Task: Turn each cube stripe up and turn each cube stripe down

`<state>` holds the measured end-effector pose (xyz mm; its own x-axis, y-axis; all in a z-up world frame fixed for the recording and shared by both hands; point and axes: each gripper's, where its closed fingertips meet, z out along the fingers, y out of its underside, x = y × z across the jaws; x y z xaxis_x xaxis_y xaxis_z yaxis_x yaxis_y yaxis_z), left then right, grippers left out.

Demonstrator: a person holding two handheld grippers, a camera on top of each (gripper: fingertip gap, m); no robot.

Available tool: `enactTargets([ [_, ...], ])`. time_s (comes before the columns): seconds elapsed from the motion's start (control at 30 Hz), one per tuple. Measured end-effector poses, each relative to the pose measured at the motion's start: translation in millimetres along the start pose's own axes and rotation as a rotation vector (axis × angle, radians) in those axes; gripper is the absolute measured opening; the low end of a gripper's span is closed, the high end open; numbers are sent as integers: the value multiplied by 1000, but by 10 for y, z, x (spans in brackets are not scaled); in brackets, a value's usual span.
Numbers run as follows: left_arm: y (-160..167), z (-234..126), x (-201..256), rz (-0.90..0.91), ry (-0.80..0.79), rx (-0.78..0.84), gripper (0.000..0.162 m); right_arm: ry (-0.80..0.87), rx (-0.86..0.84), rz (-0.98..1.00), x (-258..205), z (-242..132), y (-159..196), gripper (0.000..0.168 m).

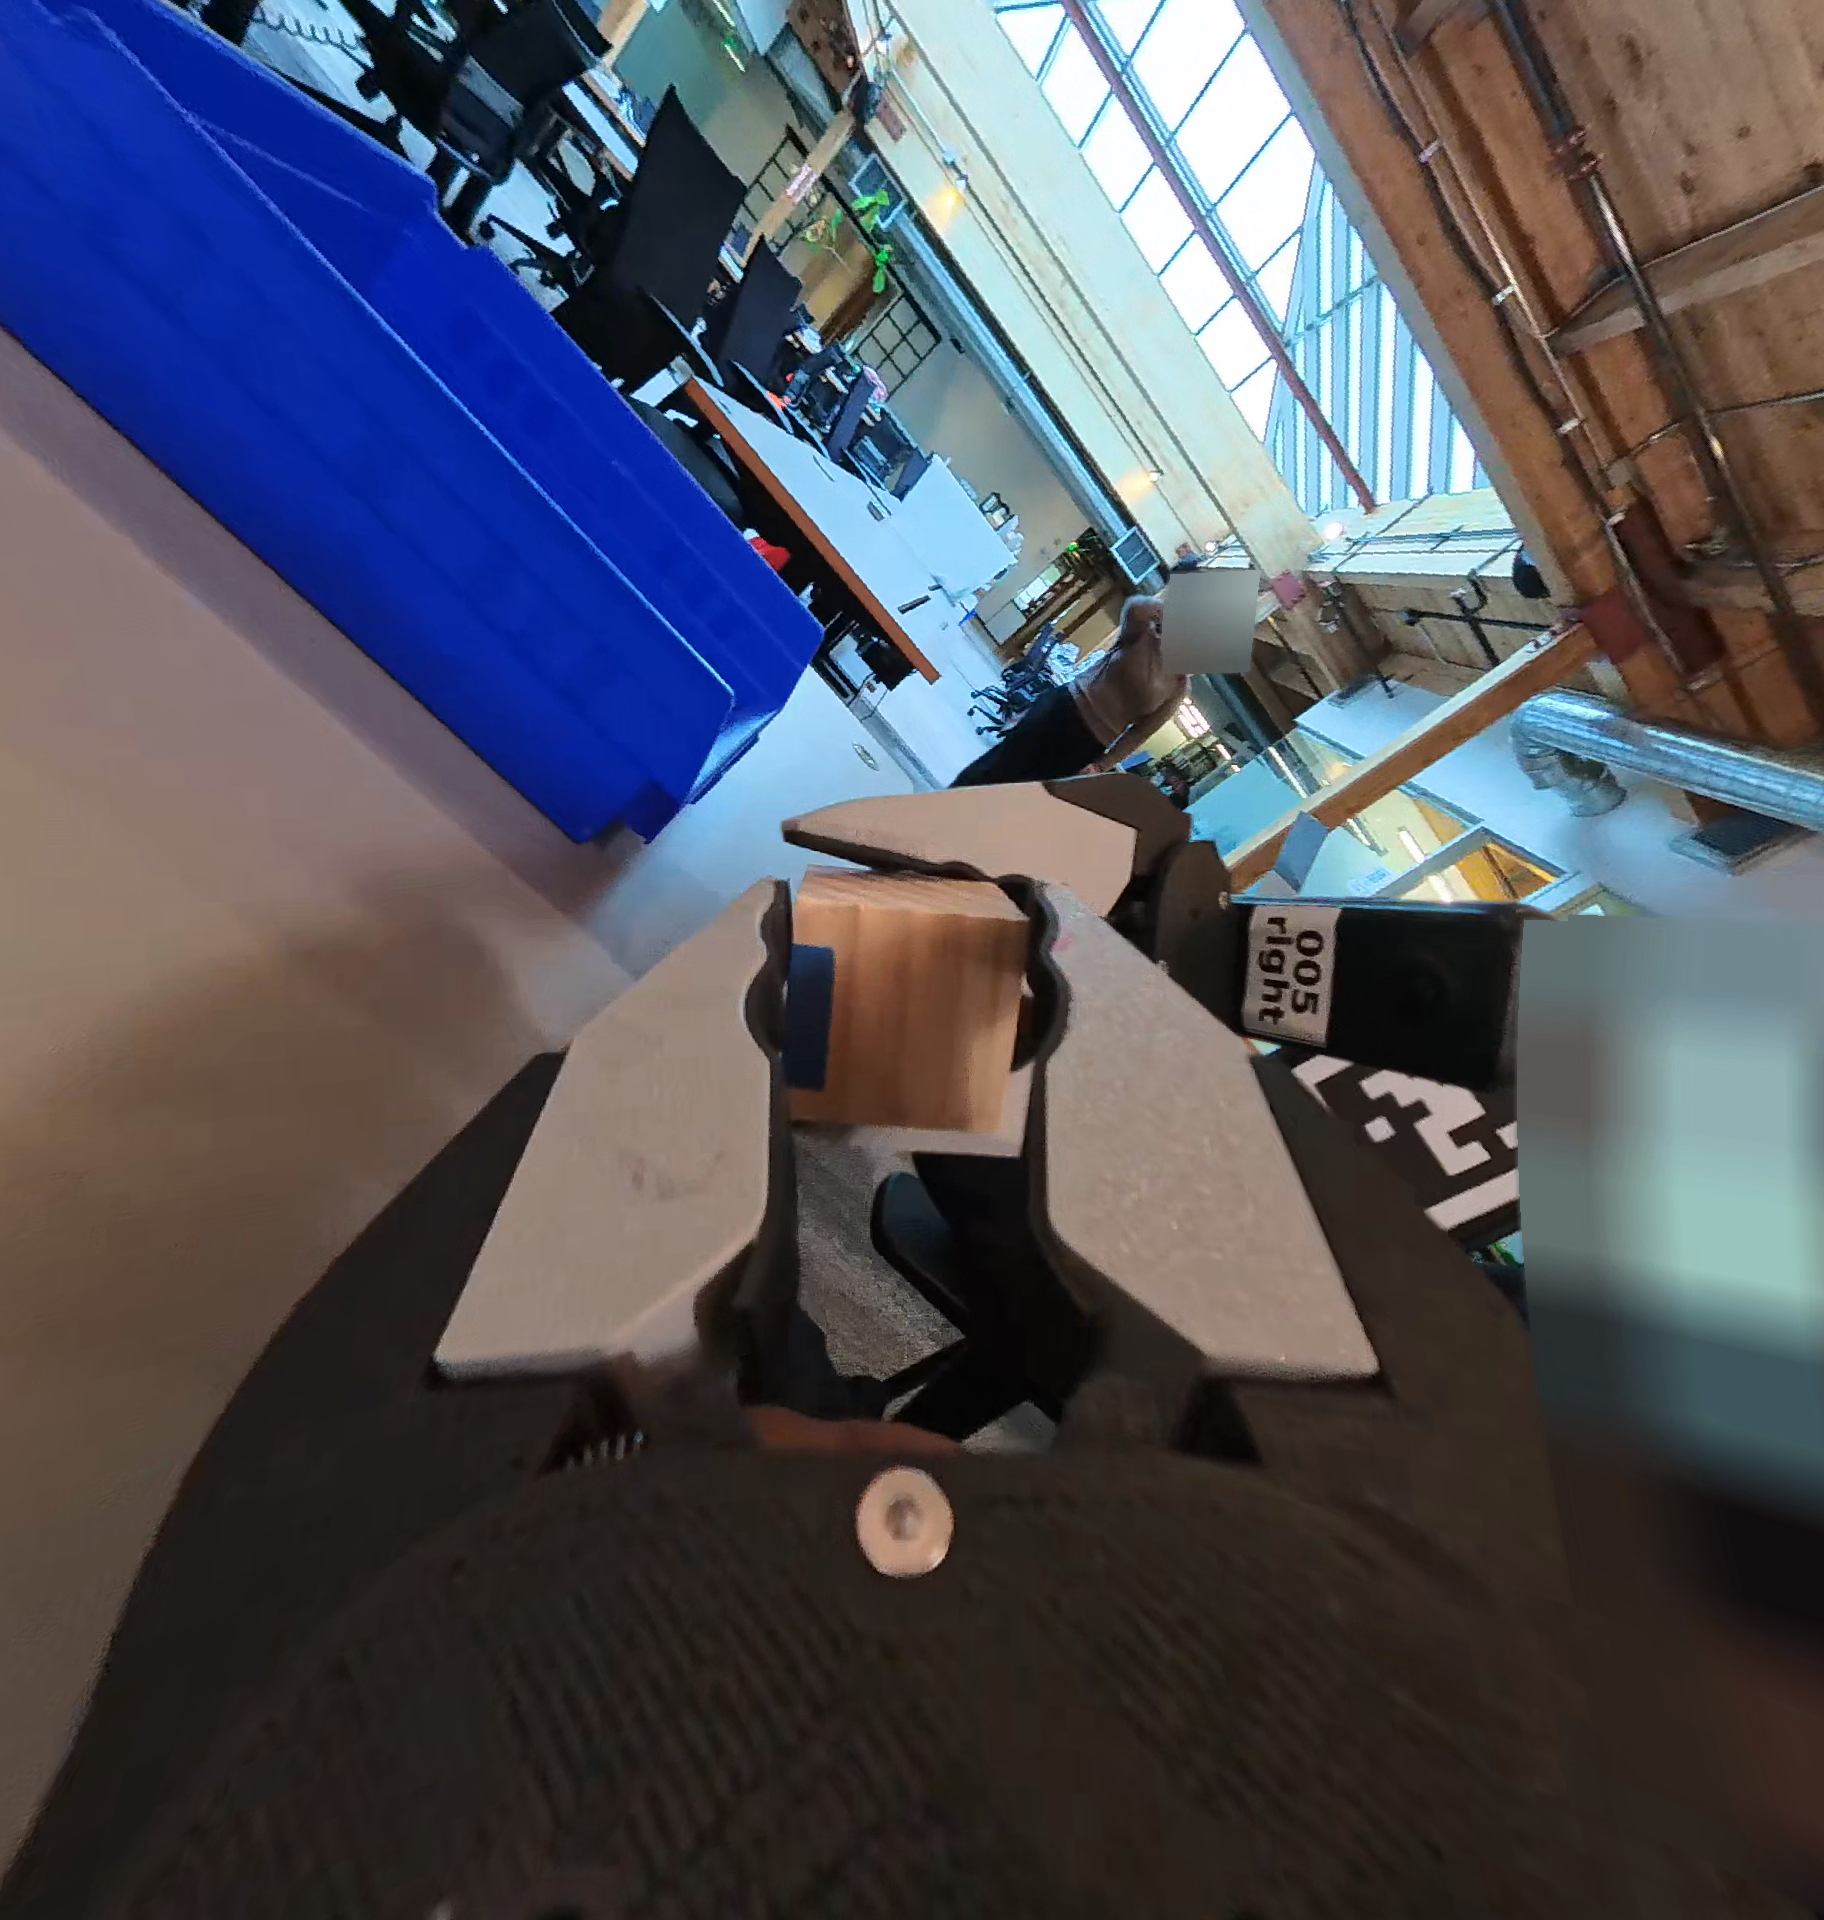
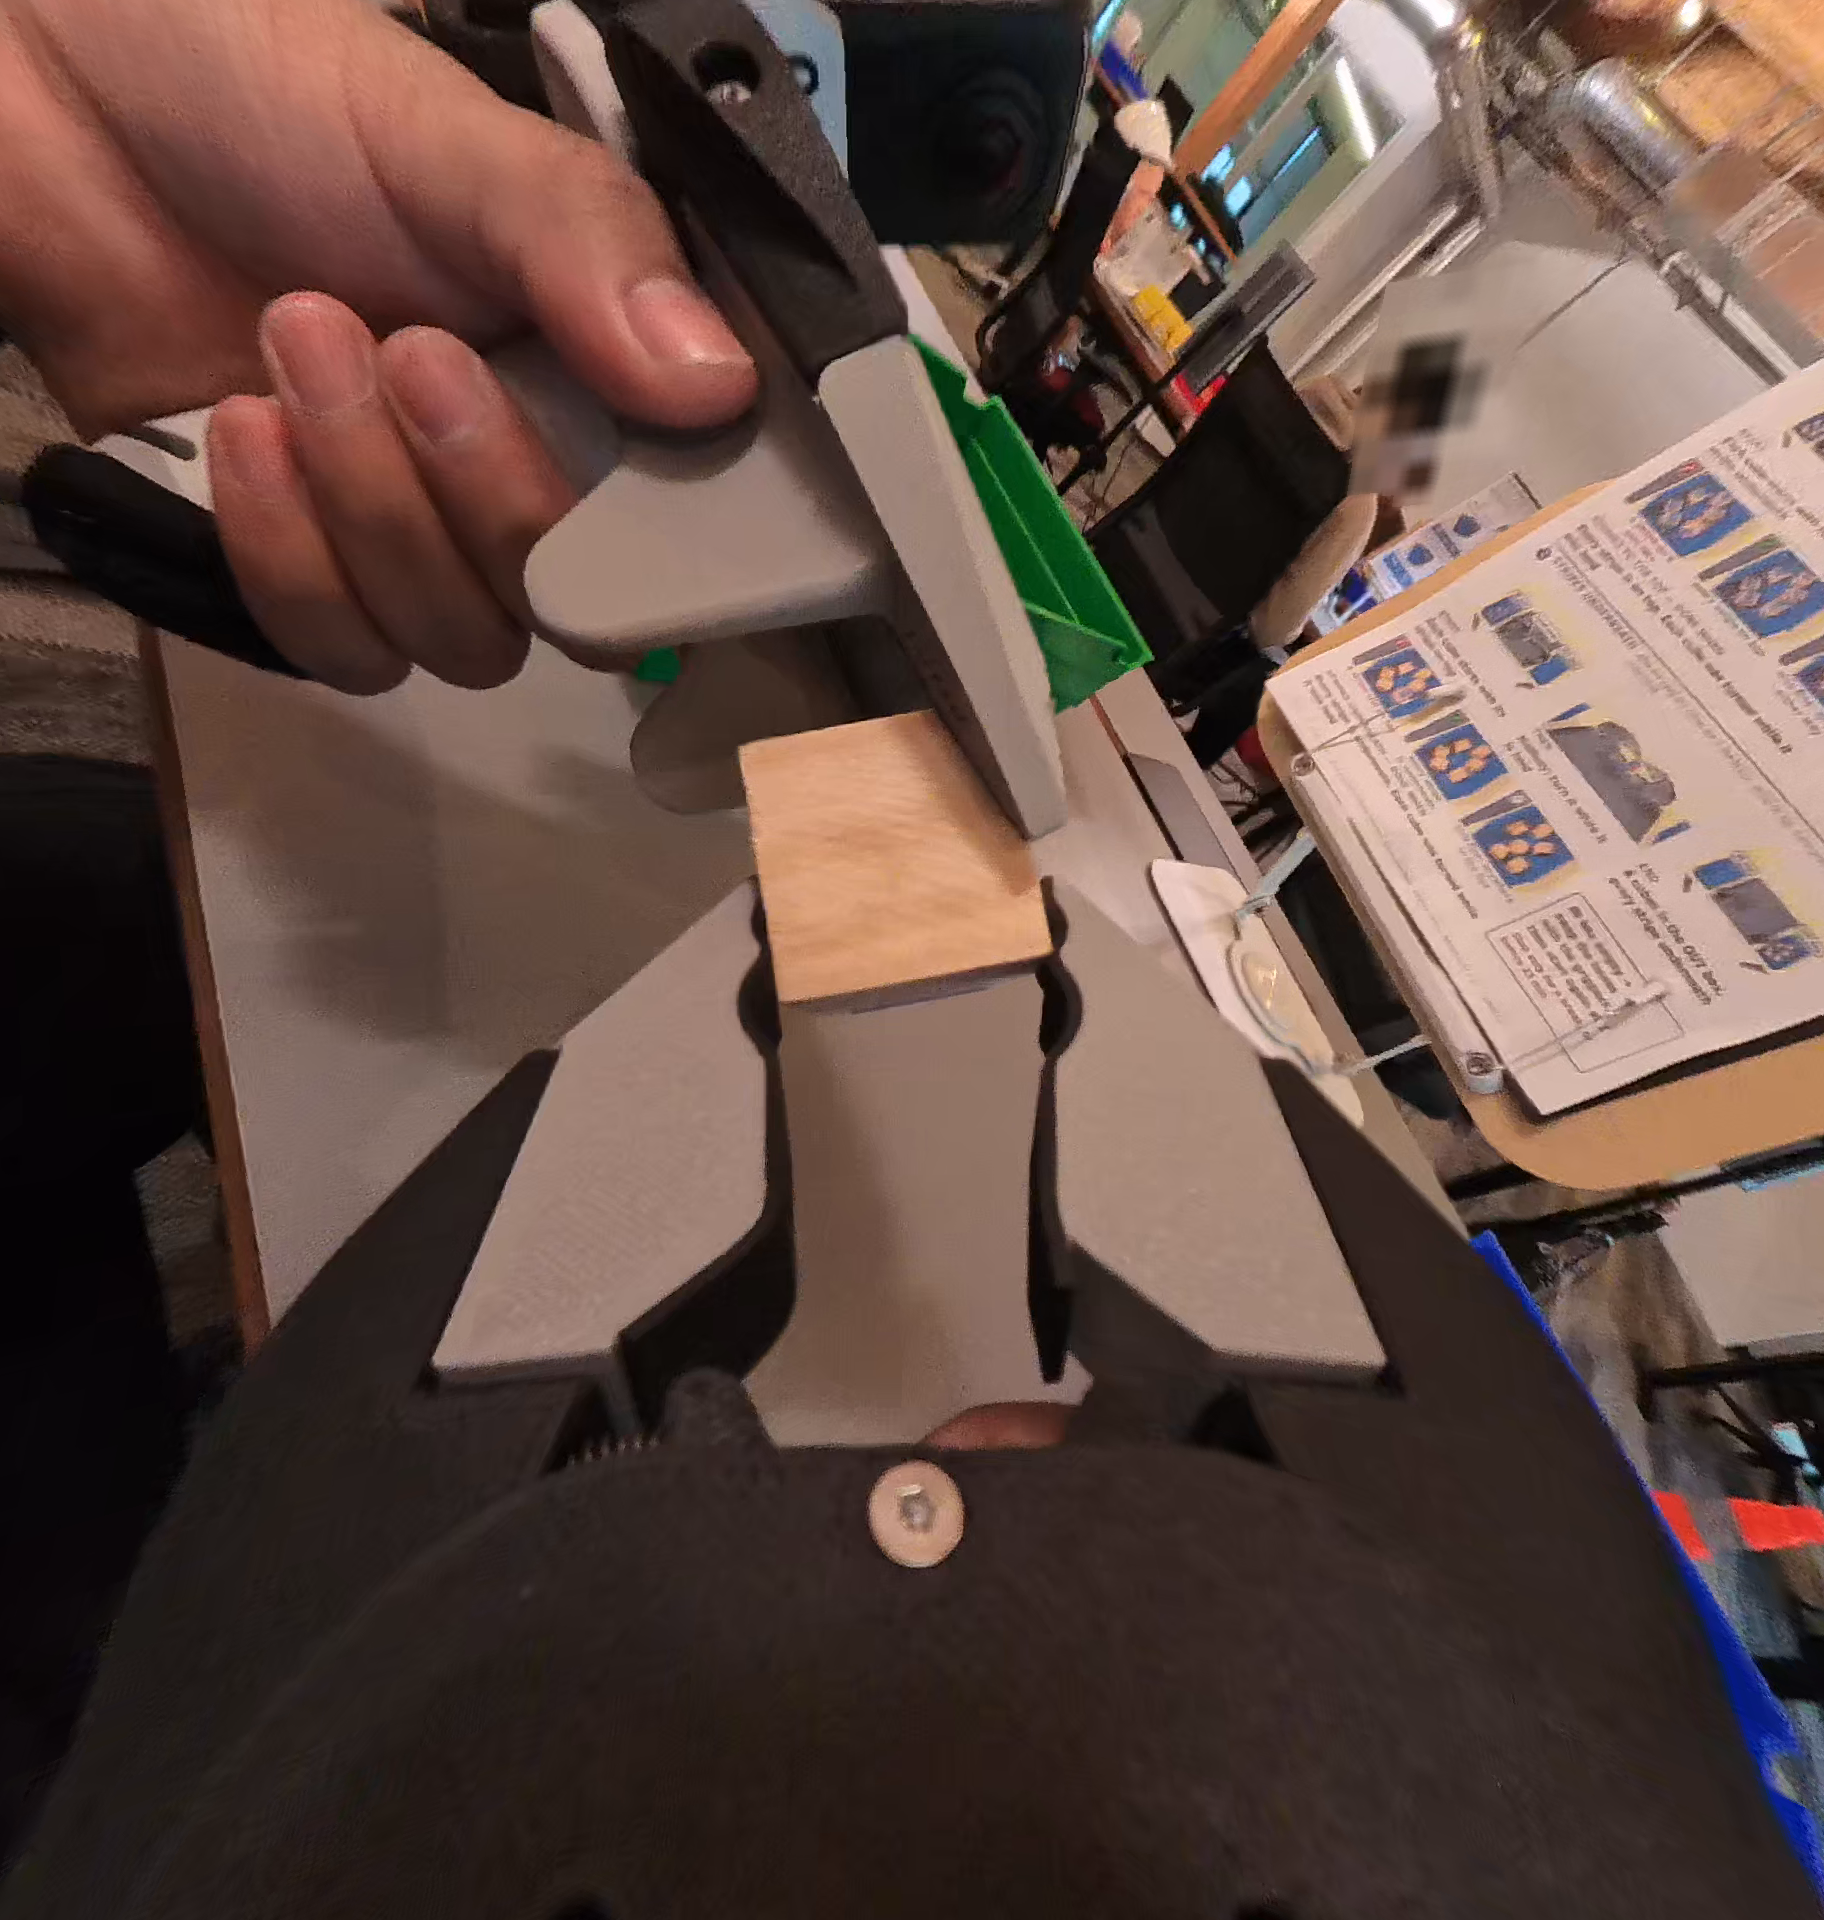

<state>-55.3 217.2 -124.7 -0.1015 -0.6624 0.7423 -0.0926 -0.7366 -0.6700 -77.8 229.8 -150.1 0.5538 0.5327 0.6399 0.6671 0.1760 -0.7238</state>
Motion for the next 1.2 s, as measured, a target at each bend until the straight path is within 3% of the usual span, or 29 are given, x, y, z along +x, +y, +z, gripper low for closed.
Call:
enactTargets([
  [0.67, -2, -89, -150, -26, -8, 22, 43, -36, 12, -15, -85, -7, -21, 42],
  [0.73, -116, -176, -215, 32, -73, 68, 59, -44, 26, 30, -43, -22, -15, 42],
  [0.83, -319, -430, -271, 184, -227, 149, 71, 6, 23, 127, 240, -122, 96, 42],
  [0.93, -387, -707, -237, 401, -386, 135, 74, 166, -50, 320, 905, -386, 491, 42],
  [1.03, -425, -974, -186, 608, -551, 121, 78, 366, -164, 618, 1607, -792, 1239, 42],
  [1.13, -510, -1103, -32, 688, -560, 183, 69, 520, -340, 846, 2002, -1030, 2054, 43],
  [1.2, -527, -1135, -23, 689, -555, 166, 71, 543, -498, 921, 2112, -1017, 2479, 42],
])
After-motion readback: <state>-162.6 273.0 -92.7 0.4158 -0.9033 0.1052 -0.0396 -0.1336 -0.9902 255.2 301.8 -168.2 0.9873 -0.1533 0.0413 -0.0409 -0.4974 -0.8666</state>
